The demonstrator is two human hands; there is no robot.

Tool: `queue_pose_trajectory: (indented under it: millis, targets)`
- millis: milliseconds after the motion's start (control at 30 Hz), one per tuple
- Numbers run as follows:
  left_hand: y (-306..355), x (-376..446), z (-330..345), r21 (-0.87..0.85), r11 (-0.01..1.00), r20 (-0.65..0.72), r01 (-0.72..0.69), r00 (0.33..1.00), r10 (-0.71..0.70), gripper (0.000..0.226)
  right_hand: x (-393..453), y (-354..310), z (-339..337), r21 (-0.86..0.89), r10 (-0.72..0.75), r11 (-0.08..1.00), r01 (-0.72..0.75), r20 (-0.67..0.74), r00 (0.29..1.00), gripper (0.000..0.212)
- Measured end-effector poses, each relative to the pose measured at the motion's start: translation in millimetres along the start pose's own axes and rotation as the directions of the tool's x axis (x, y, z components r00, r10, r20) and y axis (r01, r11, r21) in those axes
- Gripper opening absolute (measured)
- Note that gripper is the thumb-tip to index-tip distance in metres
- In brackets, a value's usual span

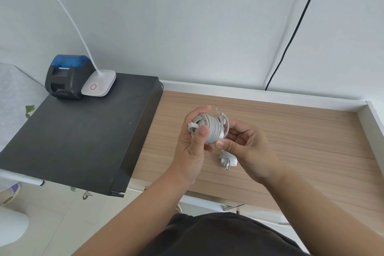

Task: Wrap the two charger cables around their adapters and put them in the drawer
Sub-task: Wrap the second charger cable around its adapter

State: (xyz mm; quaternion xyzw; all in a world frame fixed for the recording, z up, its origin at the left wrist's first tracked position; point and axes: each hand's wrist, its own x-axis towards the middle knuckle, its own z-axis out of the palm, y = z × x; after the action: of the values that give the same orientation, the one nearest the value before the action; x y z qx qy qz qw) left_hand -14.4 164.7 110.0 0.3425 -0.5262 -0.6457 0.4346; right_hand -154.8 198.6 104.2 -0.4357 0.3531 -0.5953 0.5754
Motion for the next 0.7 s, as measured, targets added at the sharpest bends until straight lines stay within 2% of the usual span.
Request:
queue_pose_trajectory:
  millis: [167,333,433,500,600,700]
  targets:
    - [2,-1,-1,-0.014,1.0,0.045,-0.005,0.999,0.006,0.053,-3,-6,-3,-0.041,-0.006,0.999,0.007,0.039,0.999,0.037]
    - [6,-3,-2,0.048,0.999,0.087,0.019,0.996,-0.023,0.072,-1,-16,-7,-0.122,0.025,0.992,-0.02,0.041,0.999,0.046]
    - [9,-6,-8,-0.019,0.999,0.107,0.026,0.994,-0.024,0.059,2,-17,-8,-0.201,0.041,0.979,-0.027,0.066,0.997,0.047]
    - [12,-8,-10,-0.11,0.991,0.085,0.073,0.994,-0.064,0.046,3,-14,-8,-0.23,0.021,0.973,-0.004,0.071,0.997,0.049]
    - [20,-11,-10,-0.188,0.965,0.078,0.181,0.982,-0.169,0.042,0,-7,-5,-0.308,-0.061,0.948,0.078,0.066,0.996,0.051]
    - [26,-11,-10,-0.193,0.948,0.068,0.255,0.967,-0.247,0.047,-2,-2,-5,-0.394,-0.129,0.908,0.146,0.07,0.989,0.052]
